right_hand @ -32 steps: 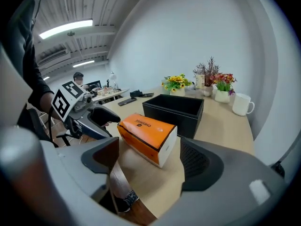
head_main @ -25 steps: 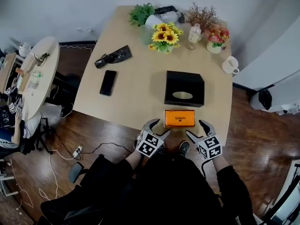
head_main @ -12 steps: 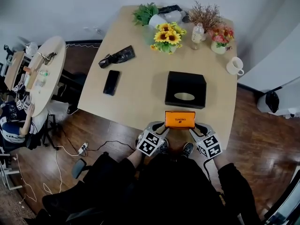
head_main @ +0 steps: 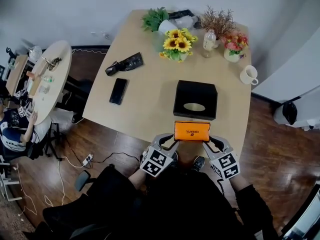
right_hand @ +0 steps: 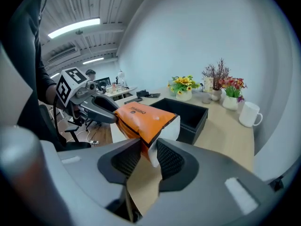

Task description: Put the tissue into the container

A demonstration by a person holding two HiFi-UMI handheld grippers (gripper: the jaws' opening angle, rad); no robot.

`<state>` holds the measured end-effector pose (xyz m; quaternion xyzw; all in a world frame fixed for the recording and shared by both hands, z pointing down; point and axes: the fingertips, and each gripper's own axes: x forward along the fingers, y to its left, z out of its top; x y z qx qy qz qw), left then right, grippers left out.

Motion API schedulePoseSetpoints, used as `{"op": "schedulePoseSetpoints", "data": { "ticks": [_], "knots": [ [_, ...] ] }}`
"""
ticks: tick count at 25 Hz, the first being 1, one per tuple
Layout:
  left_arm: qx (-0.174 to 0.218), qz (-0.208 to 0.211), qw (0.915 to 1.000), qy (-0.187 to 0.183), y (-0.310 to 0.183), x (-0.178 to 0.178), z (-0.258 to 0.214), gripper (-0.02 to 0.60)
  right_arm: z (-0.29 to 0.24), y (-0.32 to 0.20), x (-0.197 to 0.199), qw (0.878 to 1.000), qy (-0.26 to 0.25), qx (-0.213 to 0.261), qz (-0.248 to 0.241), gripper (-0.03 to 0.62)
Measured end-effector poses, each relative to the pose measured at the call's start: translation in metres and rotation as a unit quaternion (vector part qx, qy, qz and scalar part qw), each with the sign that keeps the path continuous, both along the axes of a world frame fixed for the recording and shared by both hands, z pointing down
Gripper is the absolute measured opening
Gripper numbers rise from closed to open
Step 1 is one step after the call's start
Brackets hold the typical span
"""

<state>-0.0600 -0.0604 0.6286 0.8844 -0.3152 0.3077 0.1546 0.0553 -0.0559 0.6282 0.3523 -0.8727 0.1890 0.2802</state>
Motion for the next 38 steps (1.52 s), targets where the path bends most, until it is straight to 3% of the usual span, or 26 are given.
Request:
{"op": "schedulePoseSetpoints", "data": {
  "ticks": [18, 25, 38],
  "knots": [
    [0.133, -0.019, 0.9909, -0.006, -0.052, 0.015, -0.155, 0.091, -0.157, -0.053, 0.014, 0.99, -0.008, 0.14, 0.016, 0.107],
    [0.146, -0.019, 0.9891, -0.005, -0.088, 0.015, -0.162, 0.091, -0.162, -0.087, 0.013, 0.989, -0.003, 0.148, 0.026, 0.106],
    [0.112, 0.001, 0.9936, -0.006, -0.123, 0.016, -0.116, 0.091, -0.118, -0.115, 0.013, 0.991, 0.029, 0.122, 0.055, 0.106]
  ]
}}
